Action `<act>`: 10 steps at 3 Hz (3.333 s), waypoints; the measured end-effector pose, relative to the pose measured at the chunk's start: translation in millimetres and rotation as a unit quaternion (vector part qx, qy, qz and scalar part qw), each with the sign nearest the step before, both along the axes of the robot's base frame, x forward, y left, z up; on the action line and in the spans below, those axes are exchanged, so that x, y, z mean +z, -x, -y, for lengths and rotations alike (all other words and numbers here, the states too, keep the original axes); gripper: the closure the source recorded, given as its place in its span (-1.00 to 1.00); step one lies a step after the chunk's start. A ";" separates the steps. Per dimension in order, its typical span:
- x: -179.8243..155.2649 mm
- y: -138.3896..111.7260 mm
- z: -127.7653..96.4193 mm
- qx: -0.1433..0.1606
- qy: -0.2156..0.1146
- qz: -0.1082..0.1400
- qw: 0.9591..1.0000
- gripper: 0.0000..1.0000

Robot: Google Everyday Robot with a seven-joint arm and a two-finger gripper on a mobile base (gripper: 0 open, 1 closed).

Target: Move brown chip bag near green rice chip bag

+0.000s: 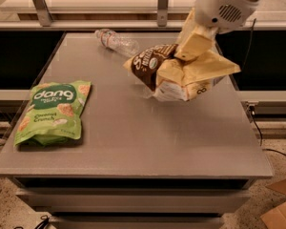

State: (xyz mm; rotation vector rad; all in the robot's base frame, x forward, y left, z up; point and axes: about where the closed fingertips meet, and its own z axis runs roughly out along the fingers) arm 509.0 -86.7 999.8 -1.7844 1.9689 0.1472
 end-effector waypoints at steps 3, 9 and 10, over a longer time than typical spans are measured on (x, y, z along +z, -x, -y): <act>-9.4 27.3 -102.6 -0.046 -0.008 0.053 0.998 1.00; -25.6 58.2 -195.0 -0.022 -0.008 0.046 0.999 -0.27; -27.0 58.2 -198.1 -0.011 -0.005 0.041 0.999 -0.74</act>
Offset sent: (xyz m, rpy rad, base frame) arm -0.0287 0.1174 -0.0138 0.0183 -0.1047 -0.0831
